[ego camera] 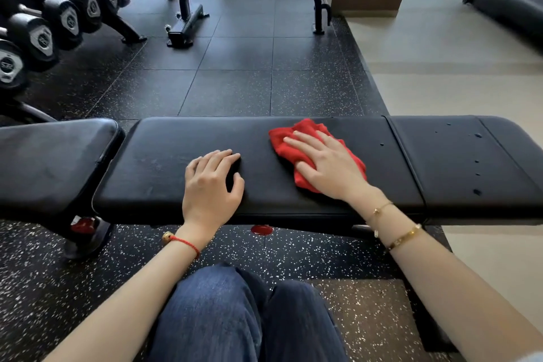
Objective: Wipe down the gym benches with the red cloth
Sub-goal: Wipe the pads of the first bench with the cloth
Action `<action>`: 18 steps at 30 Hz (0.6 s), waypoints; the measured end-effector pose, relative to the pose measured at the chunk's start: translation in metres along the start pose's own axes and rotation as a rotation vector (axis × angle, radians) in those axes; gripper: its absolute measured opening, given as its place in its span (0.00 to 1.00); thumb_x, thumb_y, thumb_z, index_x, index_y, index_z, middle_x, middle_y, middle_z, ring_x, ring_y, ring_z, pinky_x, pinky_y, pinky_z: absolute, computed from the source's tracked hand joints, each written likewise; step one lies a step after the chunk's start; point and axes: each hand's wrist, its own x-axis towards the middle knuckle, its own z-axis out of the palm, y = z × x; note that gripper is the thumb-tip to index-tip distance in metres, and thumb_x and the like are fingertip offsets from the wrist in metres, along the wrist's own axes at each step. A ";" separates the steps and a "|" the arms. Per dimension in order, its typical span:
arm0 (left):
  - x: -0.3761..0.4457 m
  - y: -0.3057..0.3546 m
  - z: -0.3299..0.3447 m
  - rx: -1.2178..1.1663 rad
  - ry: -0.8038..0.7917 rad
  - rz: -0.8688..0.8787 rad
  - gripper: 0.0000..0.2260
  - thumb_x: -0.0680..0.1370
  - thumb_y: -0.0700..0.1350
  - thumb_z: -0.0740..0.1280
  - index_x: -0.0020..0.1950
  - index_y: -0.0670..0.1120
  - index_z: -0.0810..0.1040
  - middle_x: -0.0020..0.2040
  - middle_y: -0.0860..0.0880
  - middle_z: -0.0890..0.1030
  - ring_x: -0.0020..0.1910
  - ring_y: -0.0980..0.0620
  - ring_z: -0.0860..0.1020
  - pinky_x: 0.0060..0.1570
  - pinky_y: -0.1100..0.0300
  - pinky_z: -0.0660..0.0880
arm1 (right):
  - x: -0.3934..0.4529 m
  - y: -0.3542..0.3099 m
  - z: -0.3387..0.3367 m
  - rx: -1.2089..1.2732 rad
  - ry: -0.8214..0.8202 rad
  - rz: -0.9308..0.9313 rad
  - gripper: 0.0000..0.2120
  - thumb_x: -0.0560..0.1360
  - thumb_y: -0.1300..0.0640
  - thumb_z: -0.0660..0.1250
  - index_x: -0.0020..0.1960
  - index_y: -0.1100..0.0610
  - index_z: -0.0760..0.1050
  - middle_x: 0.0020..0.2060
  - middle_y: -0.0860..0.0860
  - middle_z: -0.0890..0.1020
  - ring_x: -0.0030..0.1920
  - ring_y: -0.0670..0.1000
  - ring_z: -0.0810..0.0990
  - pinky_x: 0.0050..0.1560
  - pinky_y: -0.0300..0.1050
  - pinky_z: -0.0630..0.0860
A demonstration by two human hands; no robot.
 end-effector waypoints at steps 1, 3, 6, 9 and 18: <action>0.000 0.001 0.000 0.004 -0.005 0.001 0.18 0.77 0.50 0.61 0.64 0.49 0.80 0.65 0.52 0.80 0.68 0.50 0.75 0.71 0.50 0.64 | 0.005 0.010 -0.002 -0.030 0.004 0.078 0.25 0.78 0.48 0.60 0.75 0.42 0.63 0.76 0.43 0.63 0.76 0.53 0.59 0.78 0.52 0.49; 0.000 0.003 0.000 0.014 -0.014 0.000 0.18 0.77 0.50 0.61 0.64 0.48 0.80 0.65 0.51 0.80 0.68 0.50 0.75 0.71 0.50 0.64 | 0.022 0.022 -0.006 -0.065 -0.002 0.252 0.25 0.79 0.46 0.57 0.76 0.41 0.61 0.77 0.43 0.61 0.76 0.56 0.58 0.77 0.53 0.50; 0.000 0.004 -0.001 0.007 -0.020 -0.013 0.18 0.77 0.49 0.61 0.64 0.48 0.79 0.65 0.51 0.80 0.68 0.50 0.75 0.71 0.51 0.64 | 0.047 0.008 -0.002 -0.026 -0.022 0.355 0.25 0.80 0.44 0.55 0.76 0.40 0.59 0.78 0.43 0.58 0.77 0.60 0.54 0.77 0.55 0.46; -0.001 0.005 -0.004 -0.018 -0.033 -0.012 0.18 0.77 0.48 0.62 0.65 0.47 0.79 0.65 0.50 0.80 0.68 0.49 0.75 0.71 0.51 0.65 | 0.044 -0.024 0.006 0.018 -0.059 0.253 0.25 0.80 0.44 0.55 0.76 0.38 0.58 0.78 0.42 0.58 0.78 0.60 0.52 0.78 0.54 0.45; -0.002 0.000 -0.003 -0.006 -0.027 -0.013 0.19 0.77 0.50 0.61 0.64 0.48 0.79 0.65 0.50 0.80 0.68 0.49 0.75 0.70 0.51 0.65 | -0.026 -0.011 0.002 -0.009 -0.047 0.068 0.26 0.78 0.46 0.59 0.76 0.38 0.59 0.77 0.40 0.60 0.78 0.54 0.56 0.77 0.54 0.50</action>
